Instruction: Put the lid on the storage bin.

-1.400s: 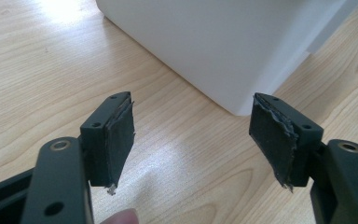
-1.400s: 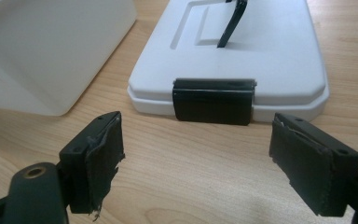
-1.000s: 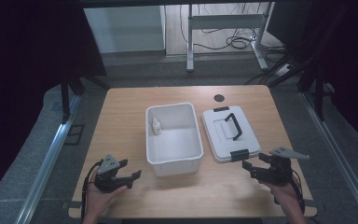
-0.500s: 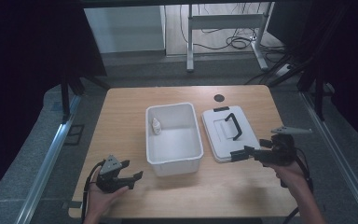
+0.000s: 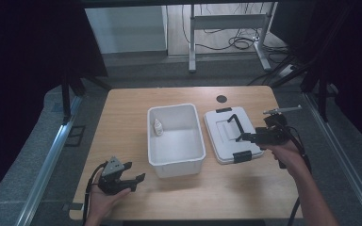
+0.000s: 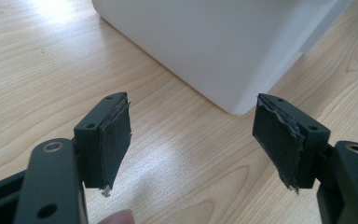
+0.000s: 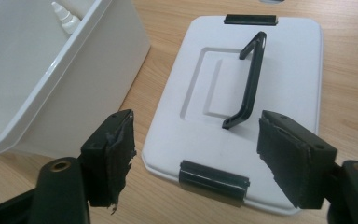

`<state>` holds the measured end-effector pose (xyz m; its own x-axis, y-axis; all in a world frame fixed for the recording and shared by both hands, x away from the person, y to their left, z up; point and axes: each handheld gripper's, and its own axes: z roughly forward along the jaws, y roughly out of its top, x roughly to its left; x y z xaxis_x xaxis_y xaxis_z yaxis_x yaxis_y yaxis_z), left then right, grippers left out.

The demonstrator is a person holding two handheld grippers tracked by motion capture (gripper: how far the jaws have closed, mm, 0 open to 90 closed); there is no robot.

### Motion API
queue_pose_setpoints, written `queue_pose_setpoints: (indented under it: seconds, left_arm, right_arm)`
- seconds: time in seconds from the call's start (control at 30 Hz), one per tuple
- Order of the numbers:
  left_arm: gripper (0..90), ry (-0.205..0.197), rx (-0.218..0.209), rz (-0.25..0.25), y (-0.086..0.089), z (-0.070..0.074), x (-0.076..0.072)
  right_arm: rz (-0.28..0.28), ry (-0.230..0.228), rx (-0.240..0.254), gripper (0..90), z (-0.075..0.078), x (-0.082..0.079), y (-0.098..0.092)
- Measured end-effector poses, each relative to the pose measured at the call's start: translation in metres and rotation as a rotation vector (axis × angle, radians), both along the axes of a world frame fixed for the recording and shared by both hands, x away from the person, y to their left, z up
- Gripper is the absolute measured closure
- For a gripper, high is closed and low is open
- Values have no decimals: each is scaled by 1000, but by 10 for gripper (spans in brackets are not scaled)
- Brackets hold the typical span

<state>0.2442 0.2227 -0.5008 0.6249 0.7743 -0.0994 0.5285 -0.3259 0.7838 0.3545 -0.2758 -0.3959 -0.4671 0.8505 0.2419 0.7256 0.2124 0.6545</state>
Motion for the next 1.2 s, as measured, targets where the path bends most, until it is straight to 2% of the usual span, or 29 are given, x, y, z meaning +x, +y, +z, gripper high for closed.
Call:
queue_pose_setpoints:
  seconds: [0.33, 0.5, 0.67, 0.97, 1.03, 1.2]
  left_arm:
    - [281, 8, -2, -3, -1, -1, 0]
    - [282, 7, -4, -3, -1, -1, 0]
    - [282, 7, -6, -4, -1, 0, 0]
    - [283, 11, -6, -9, -3, -1, 1]
    - [283, 10, -6, -9, -2, -1, 1]
    - [283, 8, -10, -10, -2, 0, 0]
  right_arm:
    - [-12, 44, -9, 333, 11, 26, 9]
    - [-18, 79, -27, 361, 15, 43, 15]
    - [-22, 100, -44, 379, 18, 53, 19]
    - [-14, 149, -60, 442, 20, 70, 24]
    - [-11, 176, -73, 457, 19, 78, 28]
    - [-3, 203, -87, 479, 17, 85, 35]
